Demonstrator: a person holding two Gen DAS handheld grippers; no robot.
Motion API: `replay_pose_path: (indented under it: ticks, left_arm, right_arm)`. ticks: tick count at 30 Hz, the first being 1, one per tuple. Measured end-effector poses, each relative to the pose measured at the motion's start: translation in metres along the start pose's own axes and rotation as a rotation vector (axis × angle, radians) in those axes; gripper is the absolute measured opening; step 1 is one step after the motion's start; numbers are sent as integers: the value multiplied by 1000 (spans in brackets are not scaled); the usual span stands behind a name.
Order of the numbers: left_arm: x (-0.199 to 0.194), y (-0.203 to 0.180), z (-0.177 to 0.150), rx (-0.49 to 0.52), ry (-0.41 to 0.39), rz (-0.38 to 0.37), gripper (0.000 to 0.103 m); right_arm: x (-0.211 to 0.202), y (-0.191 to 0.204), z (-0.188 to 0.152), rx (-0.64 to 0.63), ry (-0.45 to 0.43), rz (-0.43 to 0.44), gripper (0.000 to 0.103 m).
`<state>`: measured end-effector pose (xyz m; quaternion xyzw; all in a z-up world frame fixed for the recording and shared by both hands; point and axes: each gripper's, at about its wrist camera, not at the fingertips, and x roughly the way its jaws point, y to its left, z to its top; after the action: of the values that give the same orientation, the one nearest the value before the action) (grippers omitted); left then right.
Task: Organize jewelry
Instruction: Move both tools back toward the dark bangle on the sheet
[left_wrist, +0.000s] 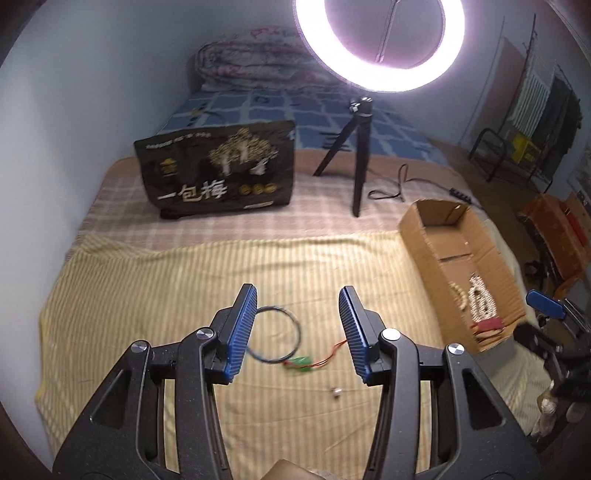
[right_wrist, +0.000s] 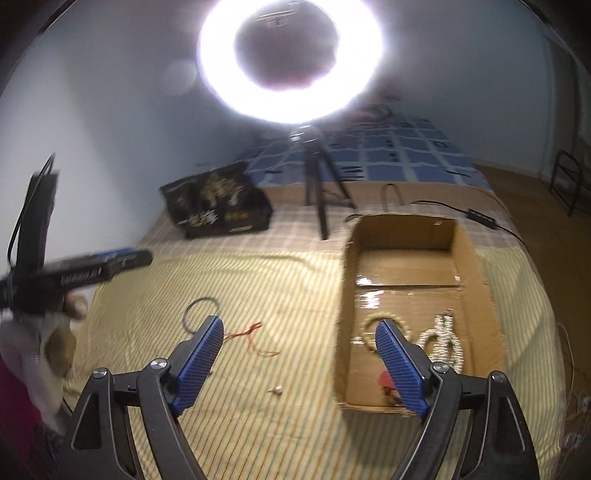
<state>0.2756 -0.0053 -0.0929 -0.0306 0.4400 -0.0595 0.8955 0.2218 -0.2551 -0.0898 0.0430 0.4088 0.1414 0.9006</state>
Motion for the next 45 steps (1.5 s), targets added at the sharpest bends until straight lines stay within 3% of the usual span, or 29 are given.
replay_pose_path:
  ticks: [7, 10, 14, 18, 21, 24, 36, 45]
  left_arm:
    - [13, 16, -13, -22, 68, 26, 48]
    - [29, 23, -23, -27, 137, 29, 48]
    - [50, 34, -35, -73, 212, -1, 48]
    - [67, 48, -39, -143, 247, -8, 48]
    - [78, 59, -41, -208, 266, -29, 47]
    - [91, 64, -44, -233, 297, -36, 36]
    - [119, 74, -44, -308, 327, -58, 29]
    - [140, 76, -41, -301, 345, -50, 24]
  right_arm:
    - [27, 34, -27, -119, 111, 26, 89]
    - [43, 43, -38, -146, 207, 44, 89]
    - [52, 52, -50, -192, 241, 34, 84]
    - [61, 49, -57, -183, 268, 28, 70]
    - [71, 45, -63, -167, 302, 34, 51]
    - [79, 41, -70, -163, 334, 32, 40]
    - [106, 38, -72, -167, 366, -15, 31]
    - [121, 40, -72, -172, 379, -41, 31]
